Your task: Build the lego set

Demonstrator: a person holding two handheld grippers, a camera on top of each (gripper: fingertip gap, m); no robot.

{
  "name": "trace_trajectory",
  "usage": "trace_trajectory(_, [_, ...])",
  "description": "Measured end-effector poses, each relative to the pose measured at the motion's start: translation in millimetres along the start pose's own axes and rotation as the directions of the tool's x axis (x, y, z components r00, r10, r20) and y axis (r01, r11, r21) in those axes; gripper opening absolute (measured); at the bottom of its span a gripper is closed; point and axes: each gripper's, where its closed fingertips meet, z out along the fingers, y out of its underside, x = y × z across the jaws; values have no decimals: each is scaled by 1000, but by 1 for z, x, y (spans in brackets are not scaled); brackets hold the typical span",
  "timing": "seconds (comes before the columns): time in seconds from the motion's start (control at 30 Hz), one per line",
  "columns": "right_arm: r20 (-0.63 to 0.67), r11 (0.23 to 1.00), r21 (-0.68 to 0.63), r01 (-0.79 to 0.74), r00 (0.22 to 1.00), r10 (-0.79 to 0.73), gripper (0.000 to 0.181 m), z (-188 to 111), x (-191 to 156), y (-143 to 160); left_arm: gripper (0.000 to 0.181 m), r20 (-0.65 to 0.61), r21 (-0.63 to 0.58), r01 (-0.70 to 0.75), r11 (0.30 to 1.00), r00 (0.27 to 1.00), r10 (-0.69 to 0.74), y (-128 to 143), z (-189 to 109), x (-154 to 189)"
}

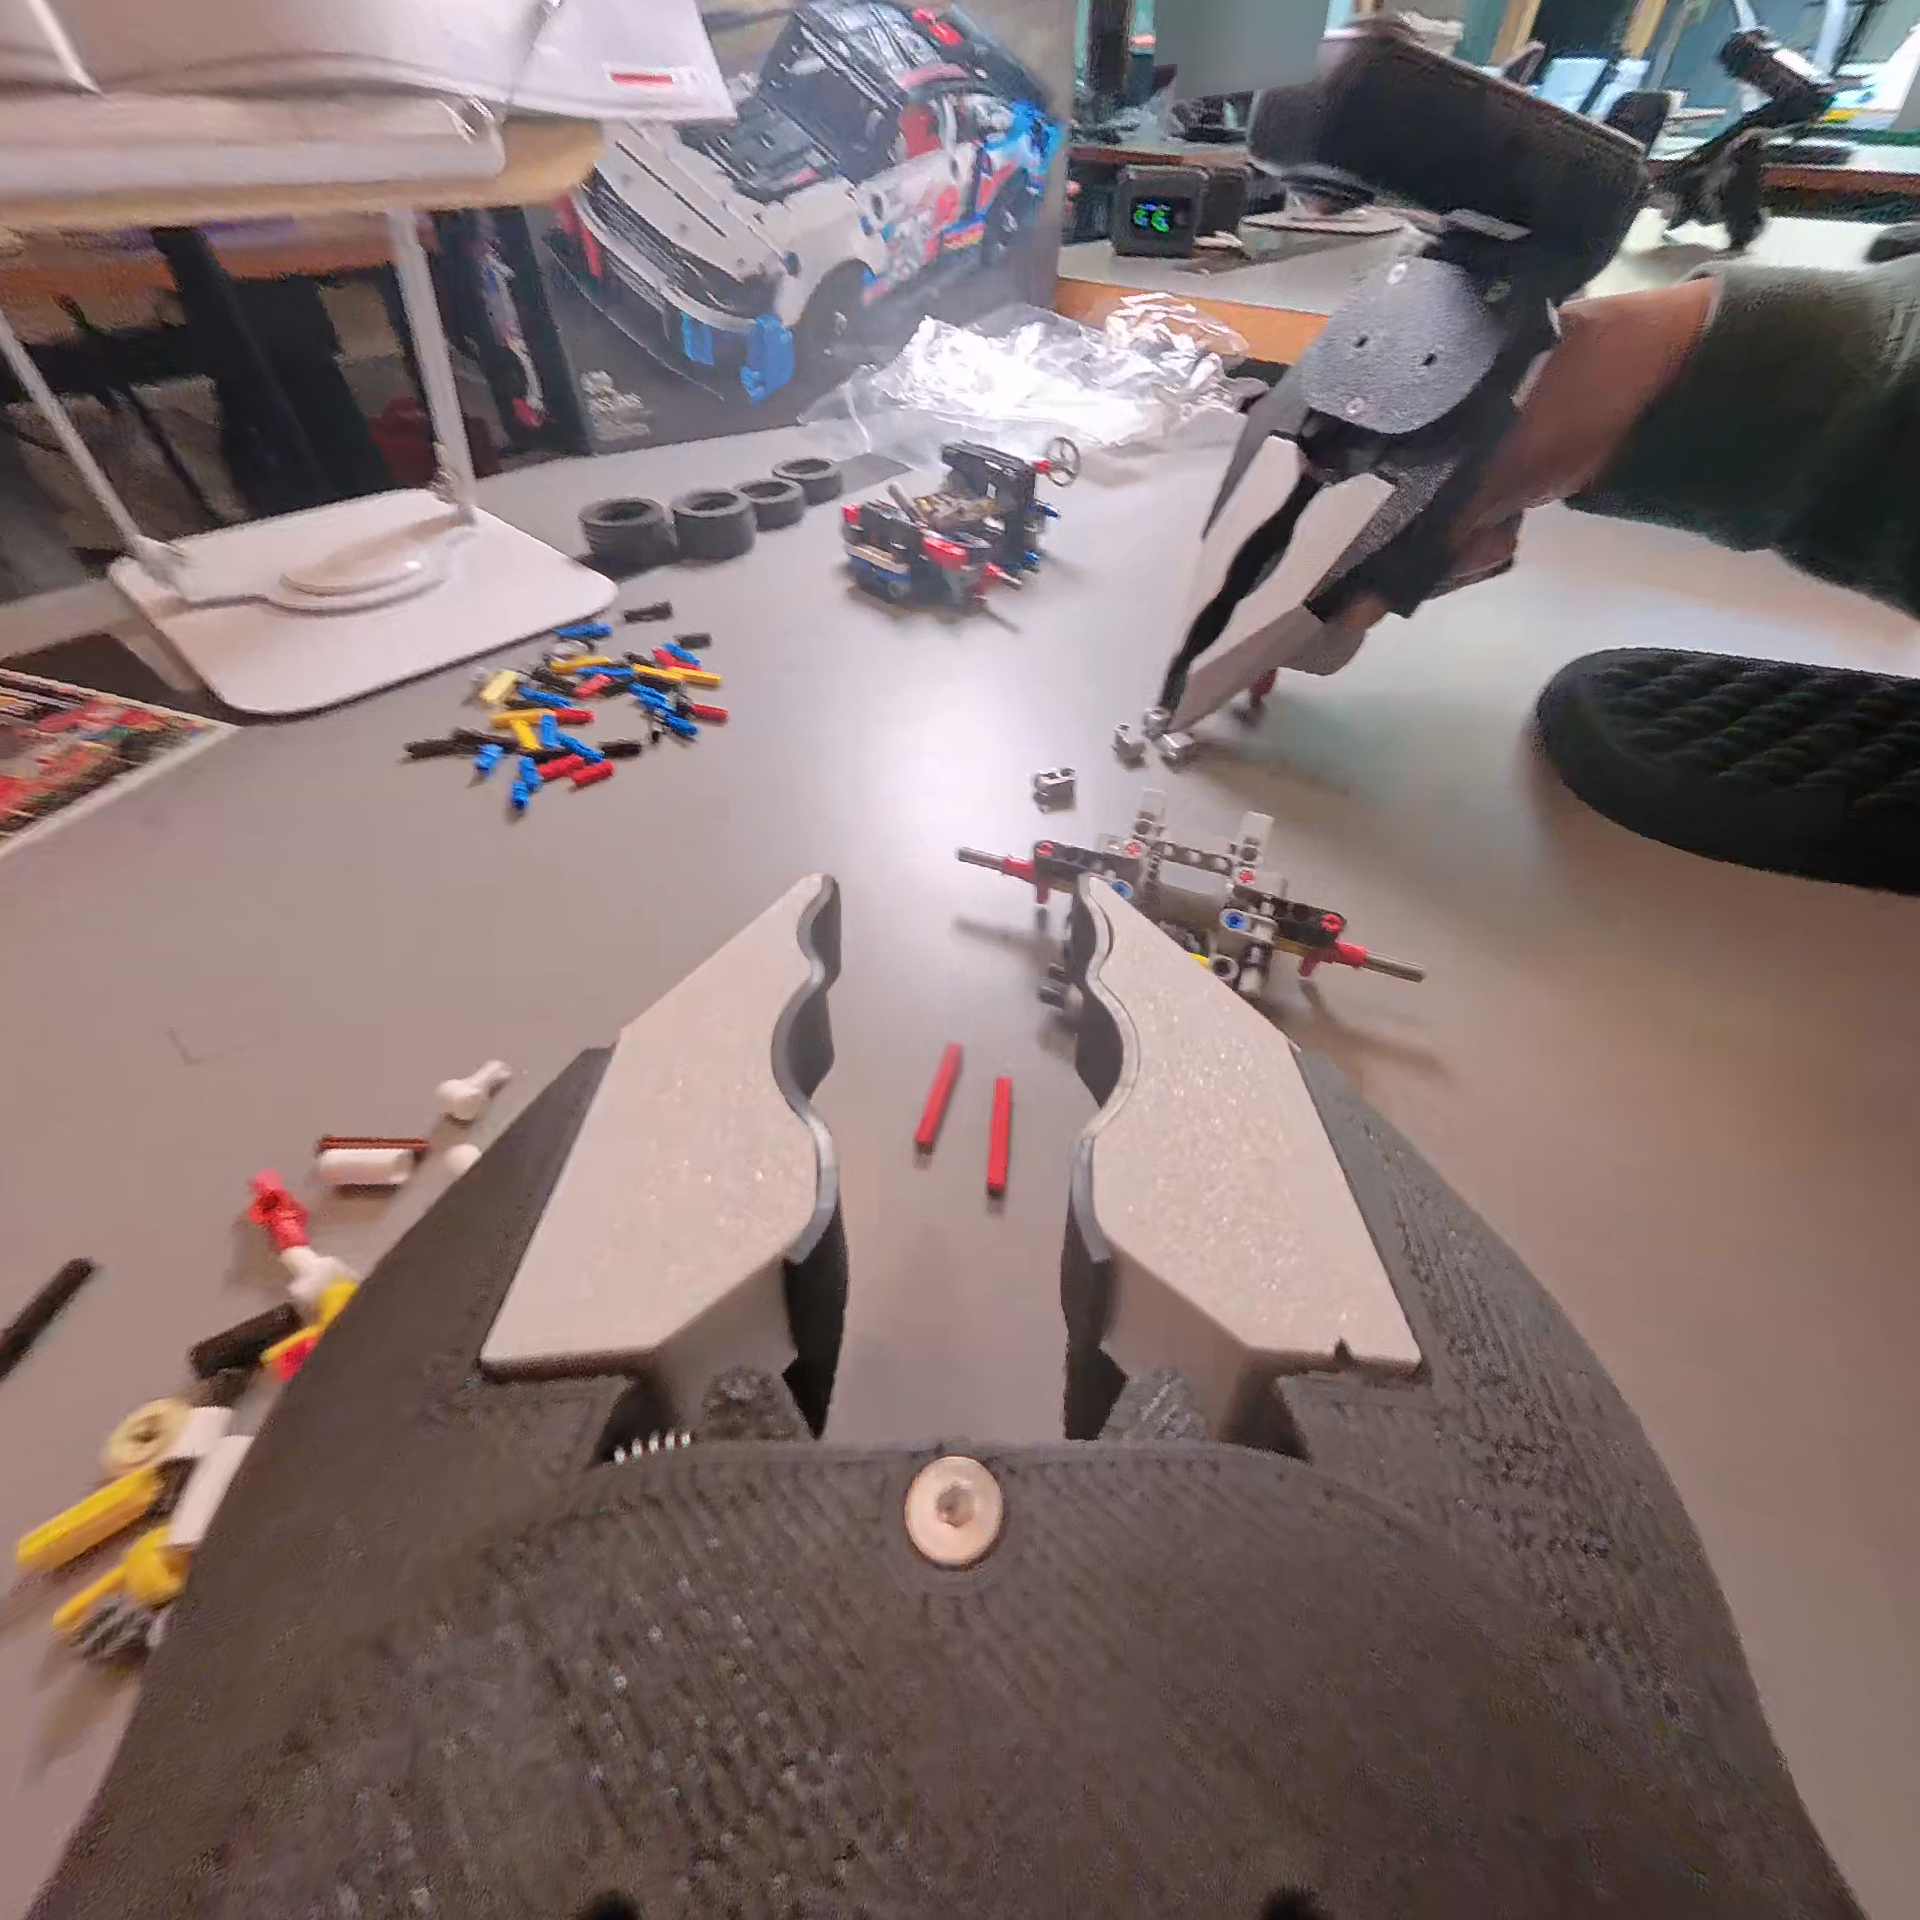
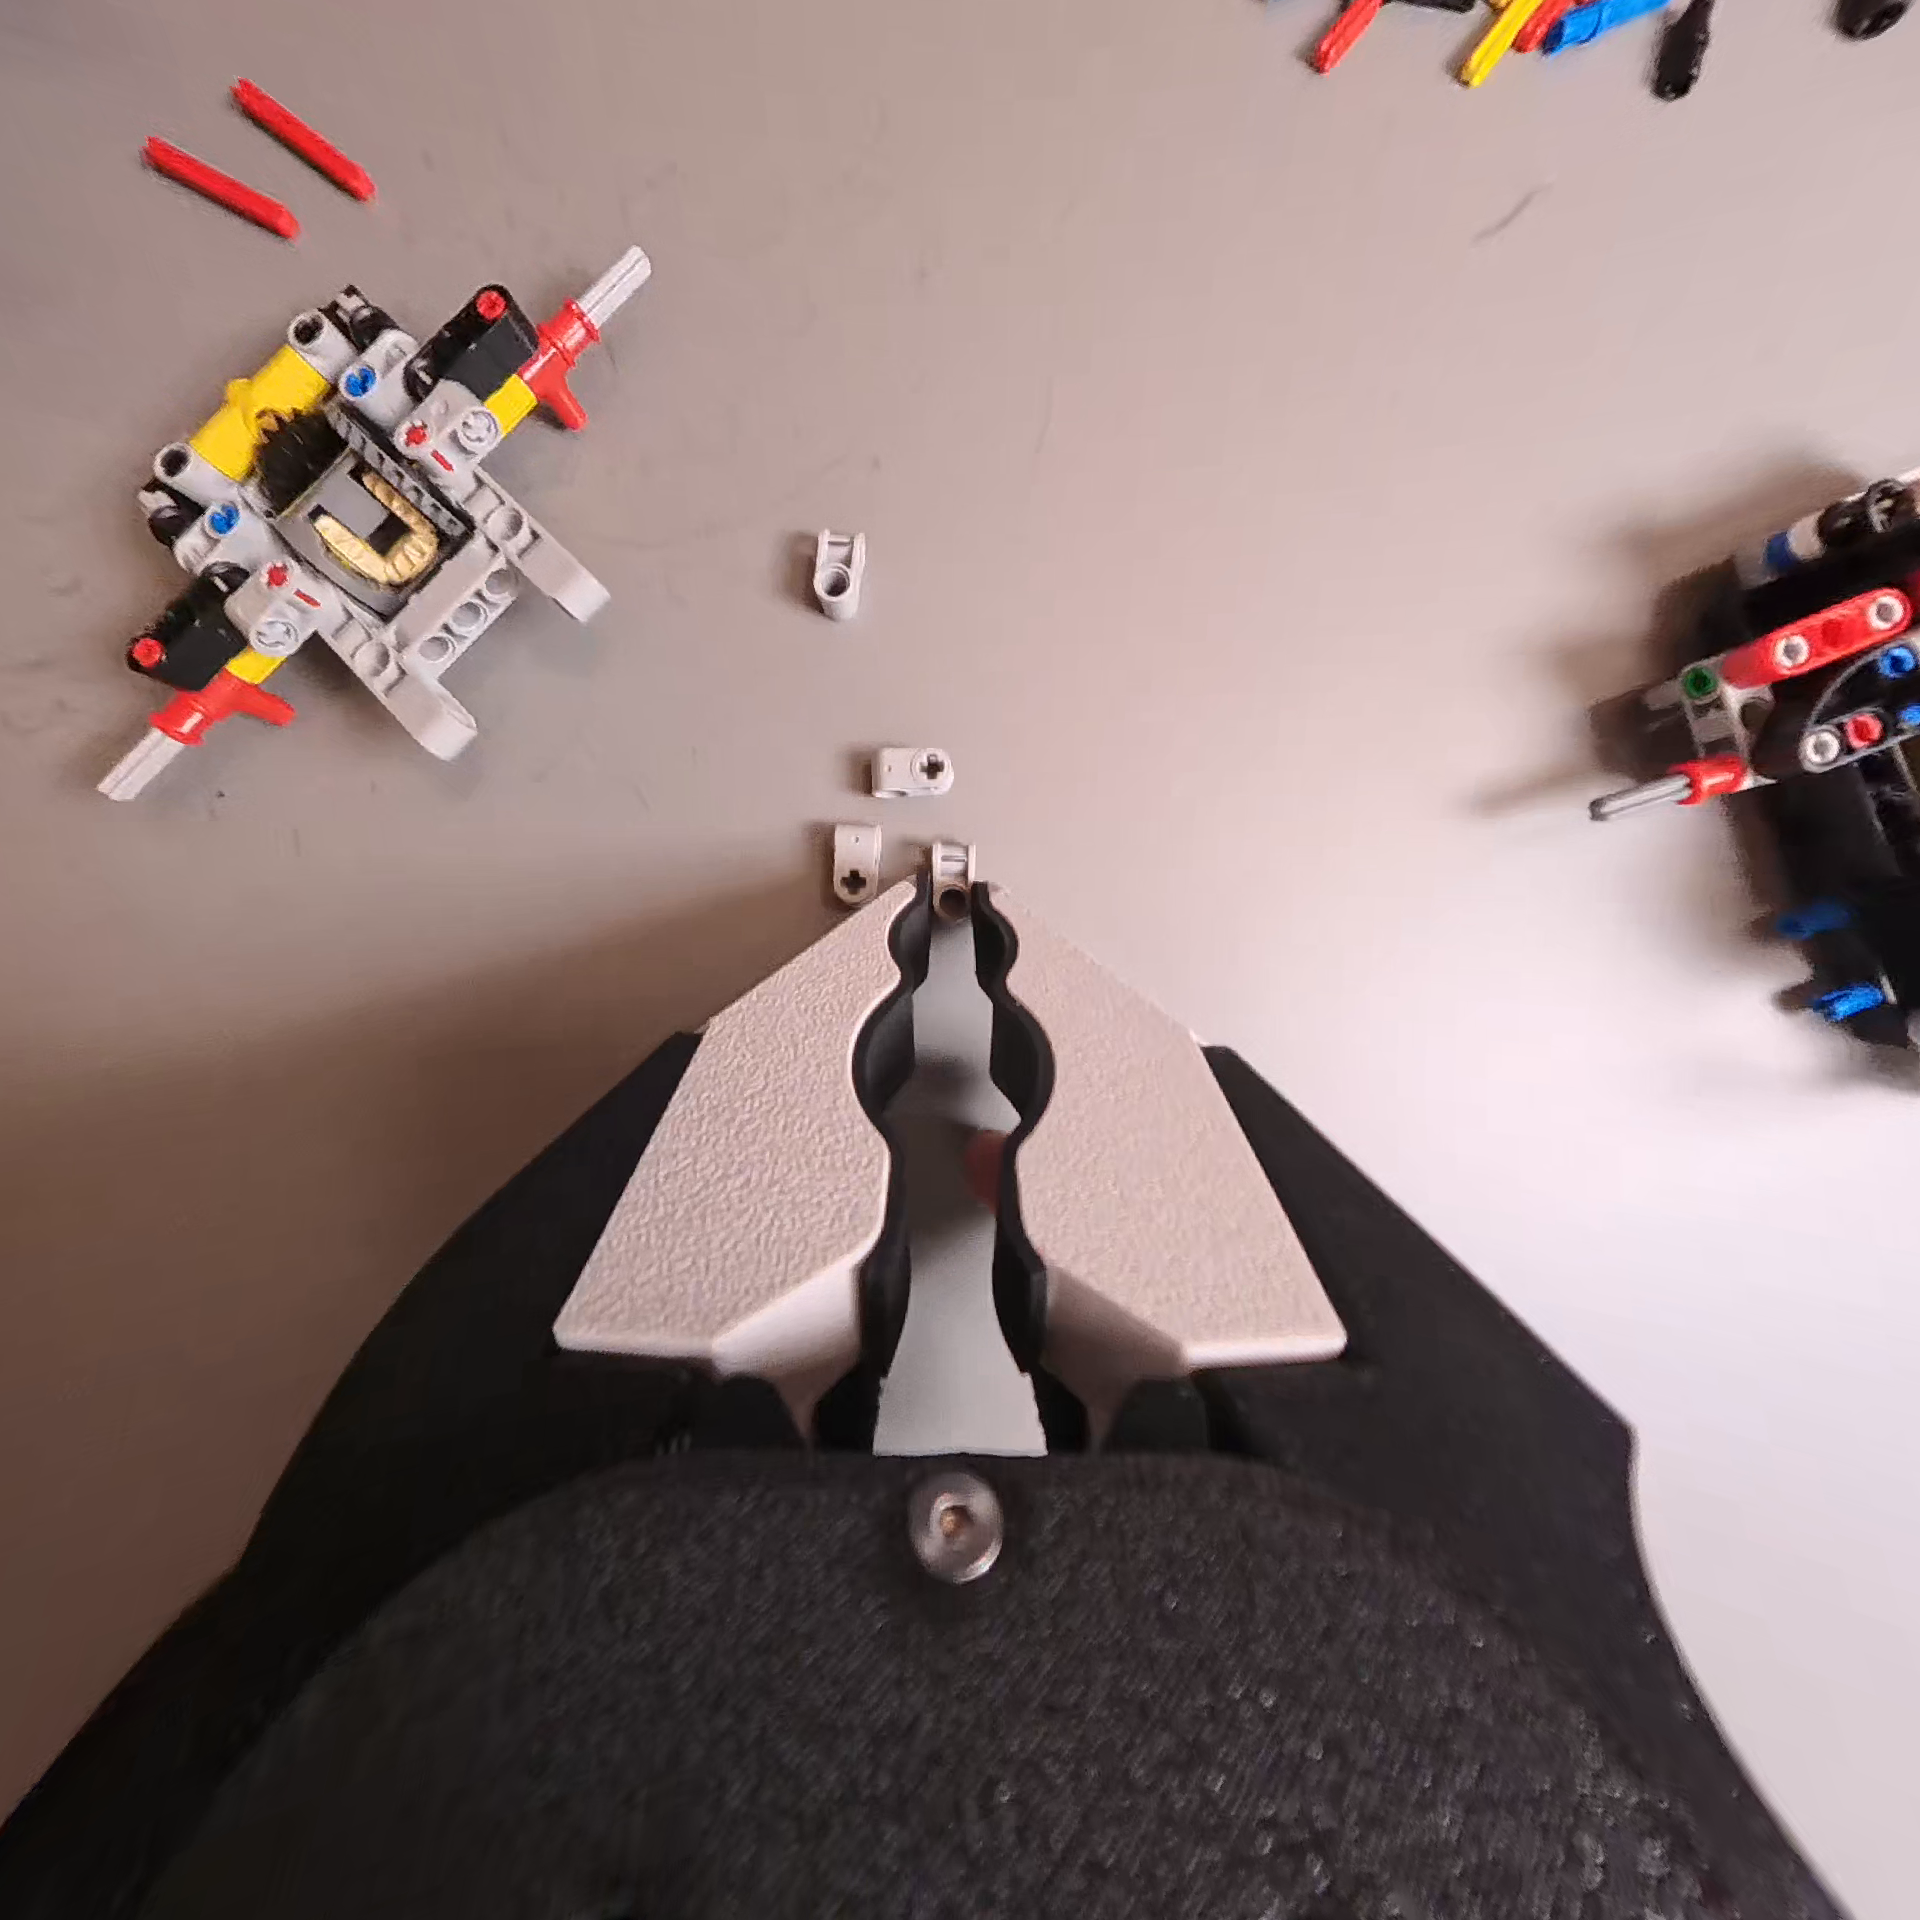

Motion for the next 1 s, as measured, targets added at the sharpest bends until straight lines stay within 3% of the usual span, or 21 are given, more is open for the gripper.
trace_trajectory(0.2, [-40,996,94,-6,999,10,16,-7,2,-6,42,-37,-69,-1,998,999,-2,12,6,5])
trace_trajectory(0.37, [-98,919,393,25,995,15,20,-41,-9,-37,40,5,-112,-16,994,1000,17,20,3,-8])
trace_trajectory(0.47, [-106,858,508,73,994,-22,20,-52,-27,-46,30,-32,-211,-77,974,997,71,36,0,-8])
trace_trajectory(0.57, [-71,860,499,106,994,-82,20,-43,-42,-39,21,-85,-311,-162,937,986,142,53,-2,-3])
trace_trajectory(0.8, [29,868,483,114,989,-146,21,-28,-68,-39,17,-197,-353,-274,894,956,215,66,4,22])
trace_trajectory(0.9, [65,889,426,168,974,-215,35,-14,-85,-39,19,-186,-336,-289,897,953,238,63,7,23])
trace_trajectory(1.0, [24,888,320,330,934,-355,58,4,-89,-37,23,-168,-342,-279,897,958,234,63,7,19])
